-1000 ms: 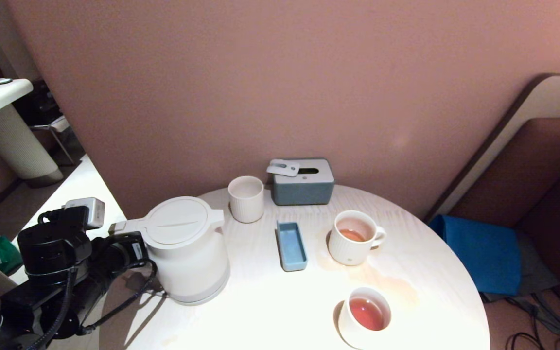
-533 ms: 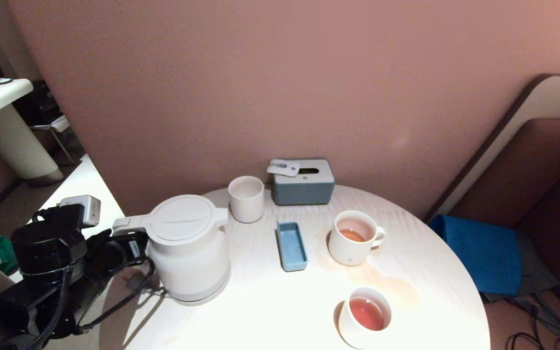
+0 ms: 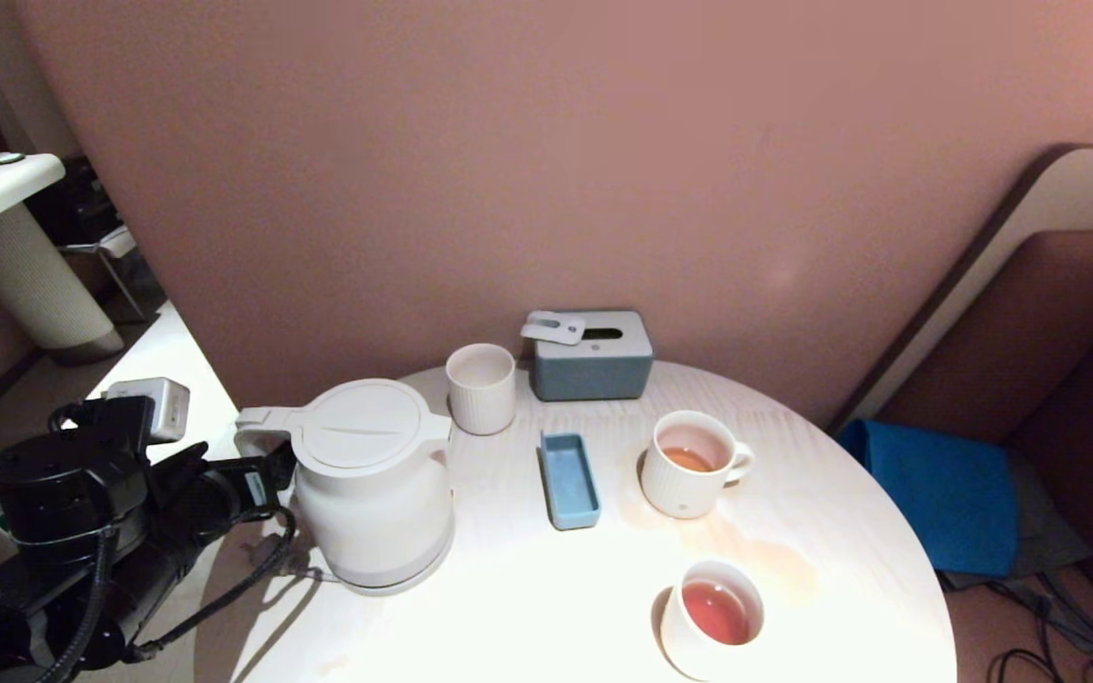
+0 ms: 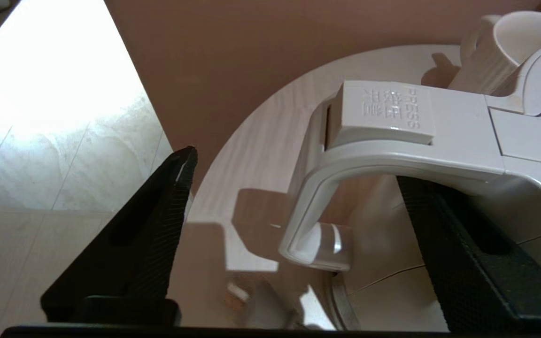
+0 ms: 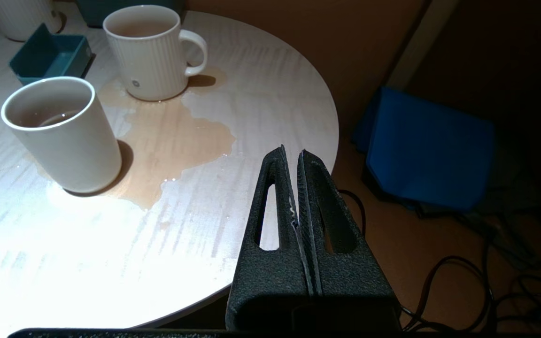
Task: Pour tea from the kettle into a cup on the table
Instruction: Put down the kettle on the table
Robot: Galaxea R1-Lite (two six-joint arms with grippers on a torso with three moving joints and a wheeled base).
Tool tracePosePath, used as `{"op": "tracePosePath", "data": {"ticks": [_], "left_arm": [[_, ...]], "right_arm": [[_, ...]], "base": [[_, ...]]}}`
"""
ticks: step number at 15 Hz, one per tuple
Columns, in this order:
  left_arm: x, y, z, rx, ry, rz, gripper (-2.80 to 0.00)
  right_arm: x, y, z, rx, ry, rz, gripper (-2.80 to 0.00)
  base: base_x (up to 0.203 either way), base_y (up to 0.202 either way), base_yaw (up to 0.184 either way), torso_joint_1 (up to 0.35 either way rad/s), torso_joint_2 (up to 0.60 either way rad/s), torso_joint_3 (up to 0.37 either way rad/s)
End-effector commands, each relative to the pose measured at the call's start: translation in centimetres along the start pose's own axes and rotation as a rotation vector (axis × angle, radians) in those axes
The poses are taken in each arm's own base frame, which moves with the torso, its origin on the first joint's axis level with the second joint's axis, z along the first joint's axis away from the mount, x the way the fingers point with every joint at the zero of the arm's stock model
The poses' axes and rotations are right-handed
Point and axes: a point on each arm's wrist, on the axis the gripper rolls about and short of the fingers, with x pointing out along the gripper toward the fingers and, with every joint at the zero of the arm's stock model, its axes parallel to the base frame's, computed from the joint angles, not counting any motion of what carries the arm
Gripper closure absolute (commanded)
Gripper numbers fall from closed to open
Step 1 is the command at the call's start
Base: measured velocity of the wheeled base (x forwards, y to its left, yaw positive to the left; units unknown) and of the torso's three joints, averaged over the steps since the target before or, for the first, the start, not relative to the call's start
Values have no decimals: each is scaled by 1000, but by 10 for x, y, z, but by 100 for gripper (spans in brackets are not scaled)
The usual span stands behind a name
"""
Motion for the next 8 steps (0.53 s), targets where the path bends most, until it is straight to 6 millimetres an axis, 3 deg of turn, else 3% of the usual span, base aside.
{"op": "tracePosePath", "data": {"ticks": [1,5,8], "left_arm": [[0,0,0,-2,-2,2,-280],[-1,3,-1,4,2,10,-280],[2,15,-3,50,11,64,-280]], "right_arm": [[0,0,0,0,1,1,0],[0,0,0,0,1,1,0],[0,0,0,0,1,1,0]], "base": [[0,0,0,0,0,0],[0,0,0,0,0,0],[0,0,0,0,0,0]]}}
